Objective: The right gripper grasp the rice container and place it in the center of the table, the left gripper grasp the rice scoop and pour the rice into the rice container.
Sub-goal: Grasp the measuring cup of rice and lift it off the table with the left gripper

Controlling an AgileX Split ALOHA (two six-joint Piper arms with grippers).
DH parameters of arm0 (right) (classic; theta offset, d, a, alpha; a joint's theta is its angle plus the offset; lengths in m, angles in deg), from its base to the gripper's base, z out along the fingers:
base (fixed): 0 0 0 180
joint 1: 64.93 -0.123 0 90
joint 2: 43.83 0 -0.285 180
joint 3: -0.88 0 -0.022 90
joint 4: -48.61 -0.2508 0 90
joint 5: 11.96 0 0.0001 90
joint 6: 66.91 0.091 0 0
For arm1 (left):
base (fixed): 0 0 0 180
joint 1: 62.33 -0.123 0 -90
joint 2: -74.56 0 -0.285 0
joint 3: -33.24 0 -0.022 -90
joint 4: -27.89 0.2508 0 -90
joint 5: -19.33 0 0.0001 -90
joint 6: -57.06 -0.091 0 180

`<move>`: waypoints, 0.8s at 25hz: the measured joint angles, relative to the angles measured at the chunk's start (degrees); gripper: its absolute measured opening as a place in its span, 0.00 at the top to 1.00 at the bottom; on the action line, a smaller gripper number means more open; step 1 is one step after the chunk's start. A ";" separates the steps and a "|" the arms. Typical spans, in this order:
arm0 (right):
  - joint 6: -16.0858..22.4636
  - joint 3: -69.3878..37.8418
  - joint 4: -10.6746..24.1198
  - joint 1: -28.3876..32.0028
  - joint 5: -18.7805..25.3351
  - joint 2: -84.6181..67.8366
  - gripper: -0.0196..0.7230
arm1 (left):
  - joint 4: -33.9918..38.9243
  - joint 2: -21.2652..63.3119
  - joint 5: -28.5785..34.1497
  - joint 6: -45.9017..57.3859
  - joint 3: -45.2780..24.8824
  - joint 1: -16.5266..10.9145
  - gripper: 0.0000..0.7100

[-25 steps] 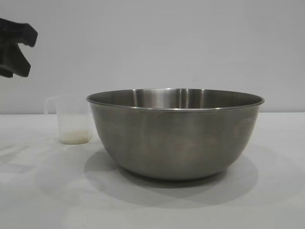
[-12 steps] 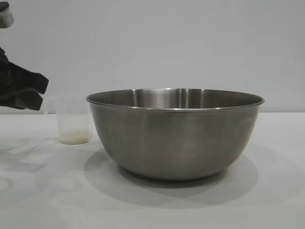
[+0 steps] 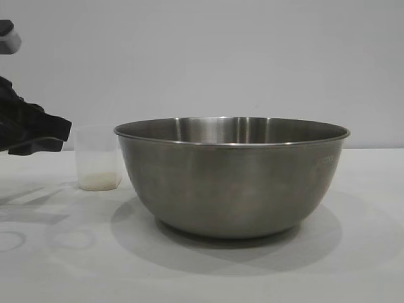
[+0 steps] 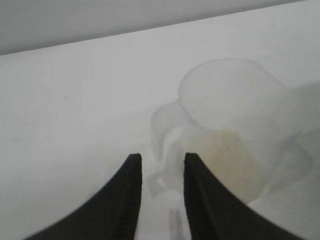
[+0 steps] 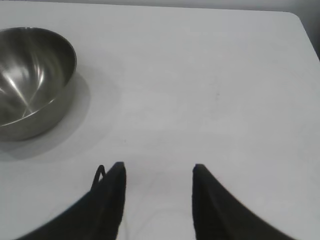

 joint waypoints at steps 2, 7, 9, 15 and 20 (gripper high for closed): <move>0.00 0.00 -0.10 0.00 0.00 0.00 0.62 | -0.25 -0.57 0.00 0.00 1.12 0.00 0.78; -0.04 0.00 -0.12 0.00 0.00 0.00 0.62 | -0.47 -2.45 -0.12 0.00 3.95 0.00 0.78; -0.04 0.00 -0.12 0.00 0.00 0.00 0.62 | -0.47 -3.43 -0.12 0.00 5.40 0.00 0.78; -0.04 0.00 -0.12 0.00 0.00 0.00 0.62 | -0.50 -6.06 -0.12 0.00 10.43 0.00 0.78; -0.13 0.00 -0.12 0.00 0.00 0.00 0.62 | -0.50 -6.30 -0.12 0.00 12.97 0.00 1.00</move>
